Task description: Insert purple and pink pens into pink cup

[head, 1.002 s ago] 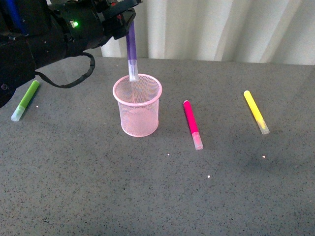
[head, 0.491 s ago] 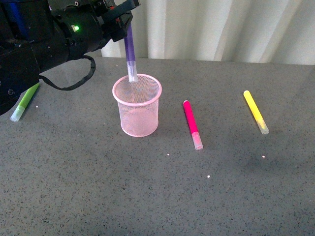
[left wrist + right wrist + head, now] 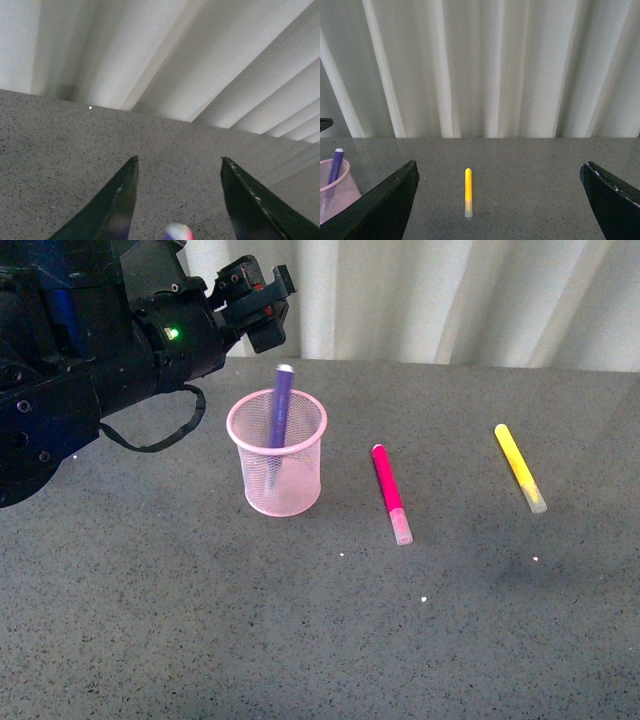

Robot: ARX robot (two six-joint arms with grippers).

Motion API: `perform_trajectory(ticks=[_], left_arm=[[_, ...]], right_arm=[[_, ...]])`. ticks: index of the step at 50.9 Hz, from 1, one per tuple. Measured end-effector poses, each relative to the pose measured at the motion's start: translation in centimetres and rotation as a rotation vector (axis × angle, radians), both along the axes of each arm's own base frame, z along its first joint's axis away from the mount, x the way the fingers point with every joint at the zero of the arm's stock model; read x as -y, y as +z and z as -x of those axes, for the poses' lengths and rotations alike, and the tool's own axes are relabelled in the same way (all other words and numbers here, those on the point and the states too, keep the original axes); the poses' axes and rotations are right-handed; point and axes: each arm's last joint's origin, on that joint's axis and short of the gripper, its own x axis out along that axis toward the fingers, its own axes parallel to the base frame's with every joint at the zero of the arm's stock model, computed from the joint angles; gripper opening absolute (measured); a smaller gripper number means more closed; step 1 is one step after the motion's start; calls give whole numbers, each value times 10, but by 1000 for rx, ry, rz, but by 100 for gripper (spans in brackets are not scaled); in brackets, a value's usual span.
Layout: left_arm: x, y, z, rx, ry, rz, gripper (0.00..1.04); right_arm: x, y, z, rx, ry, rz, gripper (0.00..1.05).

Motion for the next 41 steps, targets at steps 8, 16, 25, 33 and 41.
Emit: perform_trajectory(ticks=[8, 16, 25, 33, 41], left_arm=[[-7, 12, -1, 3, 23, 15, 81], [-19, 31, 8, -76, 0, -78, 99], [-47, 61, 33, -230, -46, -339, 98], [-71, 79, 51, -171, 9, -423, 98], [-74, 83, 52, -148, 16, -445, 98]], right_arm=[[0, 0, 0, 0, 0, 0, 98], [0, 0, 0, 0, 0, 0, 98], [0, 0, 0, 0, 0, 0, 98], [0, 0, 0, 0, 0, 0, 98], [0, 0, 0, 0, 2, 0, 98]])
